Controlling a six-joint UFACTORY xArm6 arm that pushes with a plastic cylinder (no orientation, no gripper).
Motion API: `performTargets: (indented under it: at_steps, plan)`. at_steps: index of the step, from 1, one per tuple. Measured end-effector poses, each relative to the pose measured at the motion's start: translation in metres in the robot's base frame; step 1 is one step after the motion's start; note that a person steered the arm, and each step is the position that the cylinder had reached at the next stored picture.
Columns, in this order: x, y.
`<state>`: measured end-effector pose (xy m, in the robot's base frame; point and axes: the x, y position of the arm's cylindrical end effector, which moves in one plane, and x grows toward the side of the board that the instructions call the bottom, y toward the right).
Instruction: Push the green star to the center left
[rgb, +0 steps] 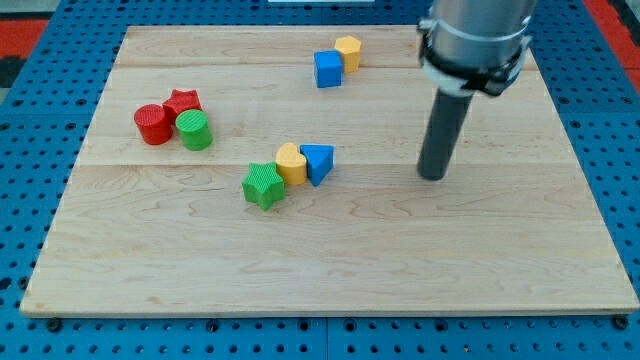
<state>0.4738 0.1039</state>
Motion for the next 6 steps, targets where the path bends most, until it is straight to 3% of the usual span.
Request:
performTargets:
  at_steps: [1, 3, 6]
  plan:
    - [0.007, -0.039]
    - [0.010, -0.061]
    - [0.011, -0.162]
